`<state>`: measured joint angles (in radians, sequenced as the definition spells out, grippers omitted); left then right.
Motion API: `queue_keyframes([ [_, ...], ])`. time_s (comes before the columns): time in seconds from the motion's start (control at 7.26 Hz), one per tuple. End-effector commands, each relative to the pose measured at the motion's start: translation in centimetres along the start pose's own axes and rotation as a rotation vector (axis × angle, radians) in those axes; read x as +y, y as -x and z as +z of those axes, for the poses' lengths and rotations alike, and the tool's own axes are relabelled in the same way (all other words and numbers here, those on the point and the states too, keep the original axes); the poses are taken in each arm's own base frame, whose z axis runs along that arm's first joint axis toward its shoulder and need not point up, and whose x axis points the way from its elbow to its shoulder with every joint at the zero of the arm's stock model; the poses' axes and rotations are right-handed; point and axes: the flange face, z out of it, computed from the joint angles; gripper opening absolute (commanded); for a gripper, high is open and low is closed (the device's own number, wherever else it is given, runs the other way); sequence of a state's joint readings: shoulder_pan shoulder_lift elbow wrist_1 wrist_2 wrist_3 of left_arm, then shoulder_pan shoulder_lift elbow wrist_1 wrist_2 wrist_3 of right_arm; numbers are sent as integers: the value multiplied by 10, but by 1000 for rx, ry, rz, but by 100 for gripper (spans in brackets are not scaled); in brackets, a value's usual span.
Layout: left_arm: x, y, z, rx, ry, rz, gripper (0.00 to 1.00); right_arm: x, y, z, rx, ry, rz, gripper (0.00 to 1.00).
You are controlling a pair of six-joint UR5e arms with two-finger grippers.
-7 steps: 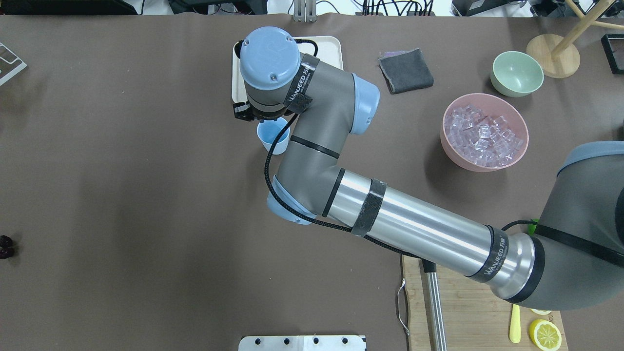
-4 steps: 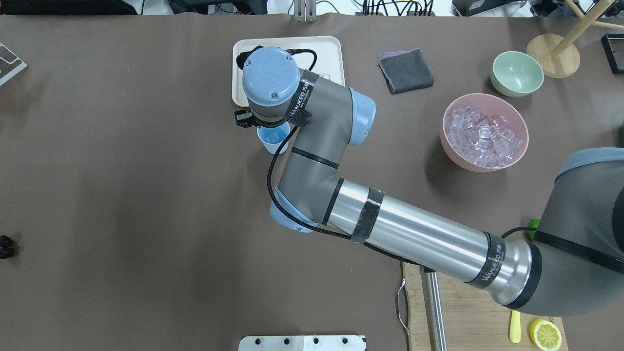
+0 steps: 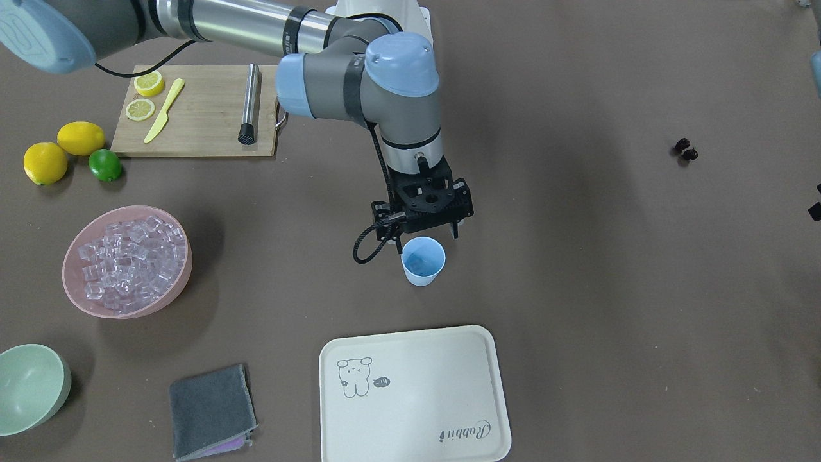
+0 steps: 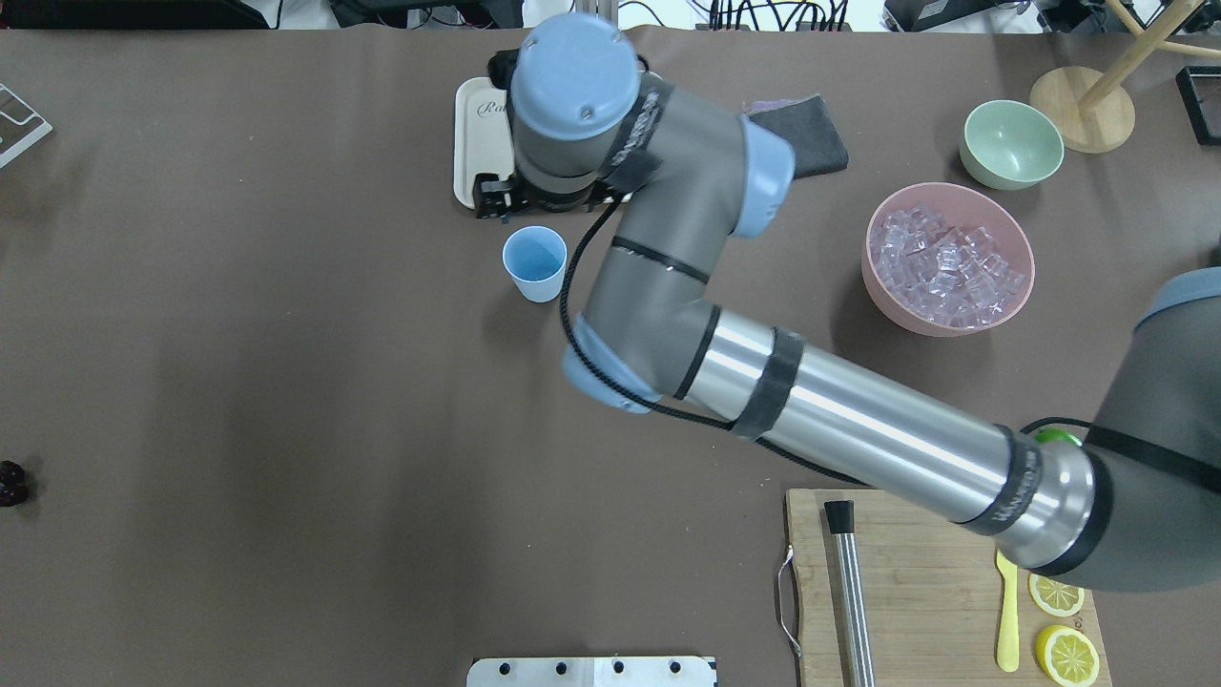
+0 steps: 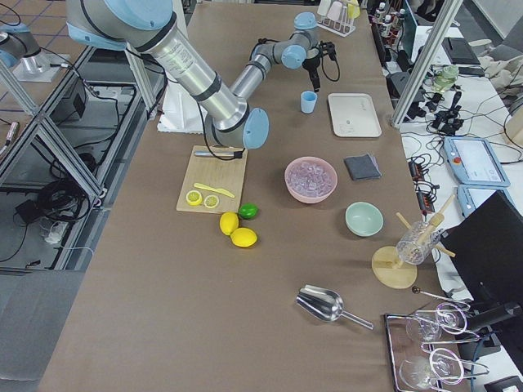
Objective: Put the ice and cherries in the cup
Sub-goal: 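Open the right gripper to drop the ice cube into the cup, then return the right gripper to the pink bowl and grasp another ice cube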
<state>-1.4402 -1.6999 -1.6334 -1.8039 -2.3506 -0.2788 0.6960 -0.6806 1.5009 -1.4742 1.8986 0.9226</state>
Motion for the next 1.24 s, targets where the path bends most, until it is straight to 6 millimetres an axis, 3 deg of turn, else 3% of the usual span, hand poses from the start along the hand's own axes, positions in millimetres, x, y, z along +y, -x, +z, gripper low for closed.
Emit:
queue_keyframes([
  [0.0,3,-1,-4,0,-7,-7,98,53,-179,-53,1,45,-94,99],
  [0.14,10,0,-6,0,-7,-9,98,55,-237,-69,36,45,-51,99],
  [0.28,10,-2,-7,1,-10,-7,98,86,-290,-64,90,81,-59,99],
  [0.41,11,-3,-9,2,-12,-5,98,110,-328,-50,122,131,-143,99],
  [0.55,11,-3,-8,1,-11,-6,98,111,-338,-33,139,159,-142,99],
  [0.69,10,-4,-10,2,-15,0,98,117,-332,-3,146,172,-171,99],
  [0.83,10,-4,-16,2,-25,1,98,116,-330,0,117,134,-205,99],
  [1.1,10,-1,-19,1,-31,-5,98,121,-343,13,135,160,-195,99],
])
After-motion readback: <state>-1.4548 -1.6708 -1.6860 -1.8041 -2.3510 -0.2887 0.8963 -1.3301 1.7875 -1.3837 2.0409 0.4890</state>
